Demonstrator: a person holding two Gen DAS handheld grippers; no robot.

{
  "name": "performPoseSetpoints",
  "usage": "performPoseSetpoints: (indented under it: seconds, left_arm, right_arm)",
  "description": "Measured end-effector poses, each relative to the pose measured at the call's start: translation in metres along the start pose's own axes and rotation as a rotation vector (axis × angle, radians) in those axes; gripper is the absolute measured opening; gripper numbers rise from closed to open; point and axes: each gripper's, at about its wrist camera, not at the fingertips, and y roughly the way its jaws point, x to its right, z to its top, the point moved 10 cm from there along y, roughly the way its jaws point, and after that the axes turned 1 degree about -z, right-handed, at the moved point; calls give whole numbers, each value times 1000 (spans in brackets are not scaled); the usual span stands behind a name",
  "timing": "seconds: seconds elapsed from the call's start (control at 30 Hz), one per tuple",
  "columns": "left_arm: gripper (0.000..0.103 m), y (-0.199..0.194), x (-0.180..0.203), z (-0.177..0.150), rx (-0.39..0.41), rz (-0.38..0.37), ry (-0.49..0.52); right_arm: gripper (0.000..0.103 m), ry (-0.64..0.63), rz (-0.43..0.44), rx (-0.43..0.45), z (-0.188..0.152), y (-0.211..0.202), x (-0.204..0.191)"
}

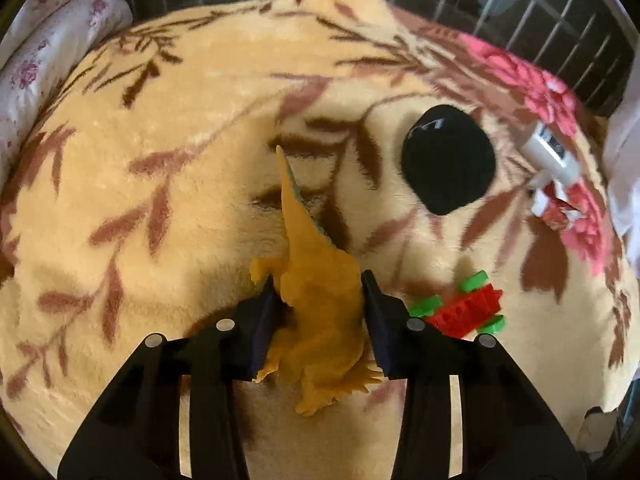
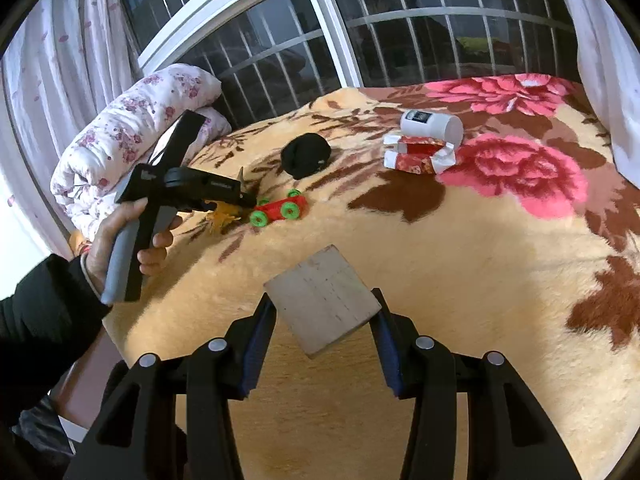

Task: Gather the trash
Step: 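Grasp the orange toy dinosaur with the left tool while right holds the block, then lower both tools over the orange bucket and release the block and dinosaur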

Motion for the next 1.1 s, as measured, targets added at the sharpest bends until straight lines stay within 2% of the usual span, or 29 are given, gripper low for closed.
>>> performPoseSetpoints:
  seconds: [0.1,0.33,0.47,0.63,0.83,0.93,1.1]
  left_arm:
    - [40,-19,3,-5,36,-61,-7]
    - [40,-79,15,-21,151,-97,63]
    - [40,-122,24,-41,215,-145,100]
    - [40,-157,40,-70,255,-180,150]
    - [40,-191,64,-131,289,-200,259]
    - [40,-197,71,-165,291,-198,309]
    - [40,-183,78,-231,226,-208,383]
  right_arm:
    - [47,-9,1,21,1,-11,-9]
    - [47,13,-9,52,1,-33,-20]
    - [47,-1,-18,69,0,-48,-30]
    - [47,-19,-22,82,-4,-64,-43]
    - [47,-37,-17,84,-19,-86,-59]
    - [47,-63,-11,59,-41,-98,-73]
    - [47,-78,-6,-26,-94,-107,-87]
